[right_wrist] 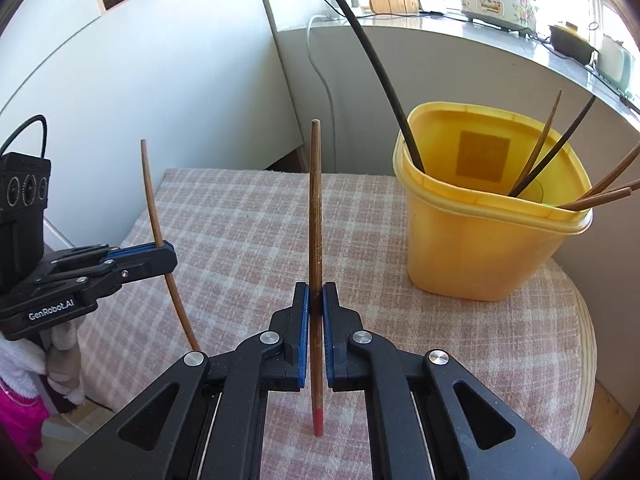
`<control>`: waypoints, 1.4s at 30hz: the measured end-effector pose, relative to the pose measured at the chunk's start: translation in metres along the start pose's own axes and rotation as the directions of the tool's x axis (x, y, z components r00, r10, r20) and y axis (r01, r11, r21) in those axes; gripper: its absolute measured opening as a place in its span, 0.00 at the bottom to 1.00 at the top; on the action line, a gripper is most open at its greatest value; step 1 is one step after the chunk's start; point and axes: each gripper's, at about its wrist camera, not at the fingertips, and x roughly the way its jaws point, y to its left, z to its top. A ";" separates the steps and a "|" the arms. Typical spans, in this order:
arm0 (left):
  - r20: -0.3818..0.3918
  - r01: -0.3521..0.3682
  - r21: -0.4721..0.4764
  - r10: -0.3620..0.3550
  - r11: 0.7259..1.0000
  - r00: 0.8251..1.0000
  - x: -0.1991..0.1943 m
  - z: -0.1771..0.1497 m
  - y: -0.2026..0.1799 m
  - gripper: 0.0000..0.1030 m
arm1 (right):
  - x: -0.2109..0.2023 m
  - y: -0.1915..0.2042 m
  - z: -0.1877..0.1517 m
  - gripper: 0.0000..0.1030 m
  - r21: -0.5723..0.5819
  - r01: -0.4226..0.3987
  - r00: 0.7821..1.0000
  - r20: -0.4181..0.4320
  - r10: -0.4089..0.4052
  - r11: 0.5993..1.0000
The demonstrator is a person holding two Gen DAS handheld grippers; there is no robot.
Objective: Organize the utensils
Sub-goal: 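Lift both wooden chopsticks and carry them over the yellow container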
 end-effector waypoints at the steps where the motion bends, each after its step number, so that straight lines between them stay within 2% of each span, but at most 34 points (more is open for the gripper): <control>1: 0.010 0.004 0.007 -0.004 1.000 1.000 -0.004 0.002 -0.002 0.04 | -0.004 0.002 0.000 0.05 -0.008 0.006 1.000 0.016 -0.006 1.000; 4: 0.032 0.011 0.031 -0.012 0.999 0.999 -0.015 0.006 -0.010 0.04 | -0.017 0.000 -0.001 0.05 -0.014 0.002 0.998 0.058 -0.001 1.000; 9: 0.060 0.020 0.071 -0.024 0.997 0.998 -0.015 0.004 -0.046 0.04 | -0.028 -0.002 0.001 0.05 -0.018 0.018 0.994 0.112 -0.016 1.000; 15: 0.095 0.049 0.091 -0.058 0.995 0.994 -0.002 0.013 -0.072 0.04 | -0.051 -0.012 0.006 0.05 0.013 0.010 0.985 0.171 -0.012 1.000; 26: 0.179 0.093 0.135 -0.116 0.987 0.977 -0.001 0.052 -0.103 0.04 | -0.097 -0.036 0.032 0.05 0.061 0.015 0.954 0.299 -0.033 0.998; 34: 0.246 0.100 0.175 -0.142 0.979 0.959 -0.008 0.074 -0.123 0.04 | -0.117 -0.039 0.045 0.05 0.070 0.026 0.928 0.369 -0.050 0.997; 42: 0.271 0.091 0.221 -0.150 0.971 0.951 0.005 0.092 -0.148 0.04 | -0.129 -0.047 0.061 0.05 0.076 0.042 0.905 0.419 -0.070 0.996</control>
